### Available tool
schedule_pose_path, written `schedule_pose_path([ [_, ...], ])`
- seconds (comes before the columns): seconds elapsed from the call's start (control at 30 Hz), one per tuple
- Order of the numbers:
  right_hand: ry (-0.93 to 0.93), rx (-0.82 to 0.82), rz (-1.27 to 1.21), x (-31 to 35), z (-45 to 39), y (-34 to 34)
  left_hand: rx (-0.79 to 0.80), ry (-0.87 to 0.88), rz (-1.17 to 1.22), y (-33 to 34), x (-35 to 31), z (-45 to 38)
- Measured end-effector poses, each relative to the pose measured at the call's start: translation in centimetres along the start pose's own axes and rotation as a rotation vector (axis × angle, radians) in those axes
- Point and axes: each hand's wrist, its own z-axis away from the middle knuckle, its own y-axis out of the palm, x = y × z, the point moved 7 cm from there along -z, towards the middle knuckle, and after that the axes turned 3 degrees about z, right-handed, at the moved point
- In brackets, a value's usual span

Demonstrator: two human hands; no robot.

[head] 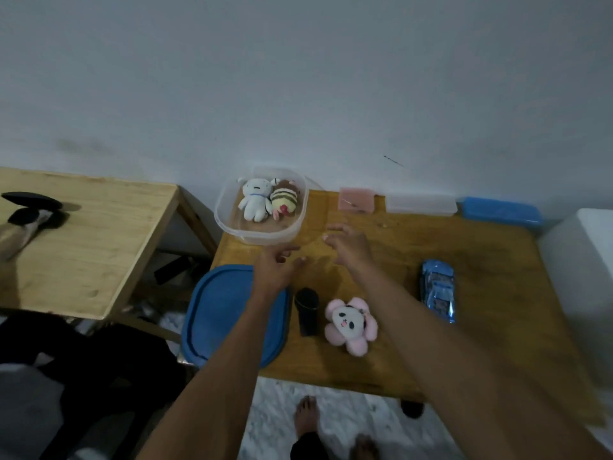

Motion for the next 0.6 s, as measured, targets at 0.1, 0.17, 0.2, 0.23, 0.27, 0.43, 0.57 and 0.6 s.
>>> schedule_pose_path([
  [0.1,0.06,0.039,0.084,-3.9,1.7,-1.7,0.059,-0.055,-0.089,2.3,1.6,3.0],
  [0.17,0.082,0.079,0.131,-6.3,2.8,-2.6,0.066,-0.048,-0.182,3.2,2.4,4.4],
  [0.2,0.094,0.105,0.162,-7.3,3.4,-2.9,0.067,-0.045,-0.219,3.5,2.8,4.9],
  [0.23,0.105,0.133,0.198,-8.3,3.9,-3.1,0.072,-0.052,-0.249,3.8,3.1,5.4],
  [0.27,0.108,0.16,0.239,-9.2,4.4,-3.2,0.079,-0.06,-0.281,4.0,3.6,5.8],
  [0.43,0.022,0.181,0.384,-11.8,6.3,-3.5,0.092,-0.051,-0.391,4.9,4.6,7.3],
  [0.57,-0.055,0.192,0.463,-12.3,7.0,-3.2,0.108,-0.077,-0.395,5.7,4.9,7.6],
  [0.6,-0.062,0.191,0.467,-12.4,7.0,-3.1,0.114,-0.073,-0.403,5.9,5.0,7.5],
])
